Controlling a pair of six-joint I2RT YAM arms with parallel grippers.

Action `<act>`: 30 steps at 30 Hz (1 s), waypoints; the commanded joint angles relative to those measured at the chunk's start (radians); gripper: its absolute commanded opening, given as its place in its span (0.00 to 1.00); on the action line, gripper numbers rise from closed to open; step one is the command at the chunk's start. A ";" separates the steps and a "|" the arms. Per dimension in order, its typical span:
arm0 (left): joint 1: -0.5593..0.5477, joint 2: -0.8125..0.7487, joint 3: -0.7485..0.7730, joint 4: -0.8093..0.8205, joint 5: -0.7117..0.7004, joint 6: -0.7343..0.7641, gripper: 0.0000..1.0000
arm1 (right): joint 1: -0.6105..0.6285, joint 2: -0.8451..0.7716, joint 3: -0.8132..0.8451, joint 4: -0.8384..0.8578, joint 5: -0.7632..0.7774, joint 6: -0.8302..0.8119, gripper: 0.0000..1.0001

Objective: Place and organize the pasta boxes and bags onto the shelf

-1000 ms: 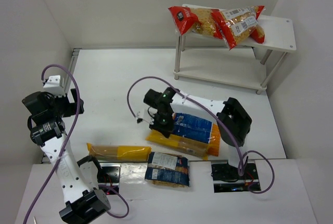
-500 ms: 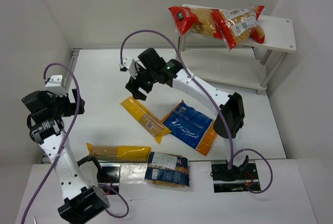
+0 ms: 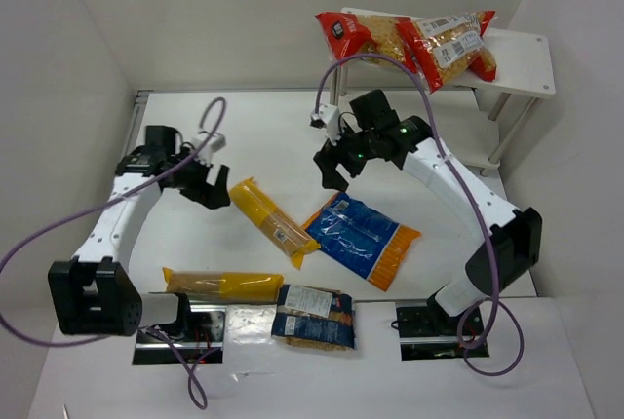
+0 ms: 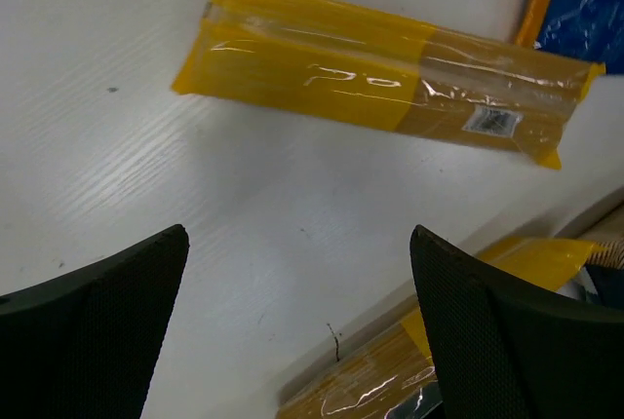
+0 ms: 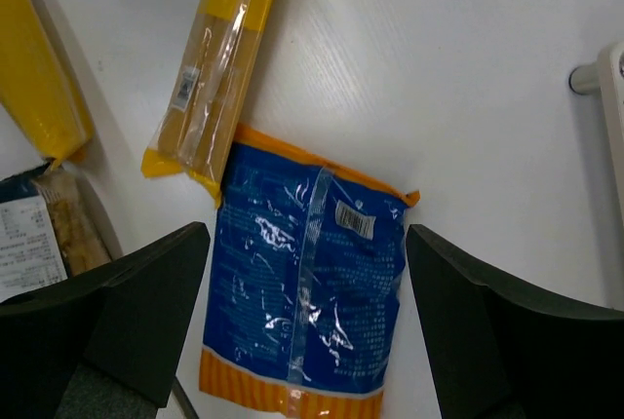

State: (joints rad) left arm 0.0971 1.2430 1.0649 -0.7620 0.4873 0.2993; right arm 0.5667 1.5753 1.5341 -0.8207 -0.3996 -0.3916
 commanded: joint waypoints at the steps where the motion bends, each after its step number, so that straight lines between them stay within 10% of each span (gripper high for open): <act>1: -0.160 0.065 0.020 0.021 -0.076 0.081 1.00 | -0.034 -0.087 -0.063 -0.064 -0.039 -0.038 0.90; 30: -0.523 0.455 0.083 0.172 -0.517 0.876 0.89 | -0.275 -0.120 -0.117 -0.221 -0.077 -0.078 0.90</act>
State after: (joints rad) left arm -0.4061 1.6642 1.1145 -0.5785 -0.0235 1.0779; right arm 0.3134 1.4704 1.3983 -1.0149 -0.4492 -0.4507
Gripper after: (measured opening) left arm 0.888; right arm 0.896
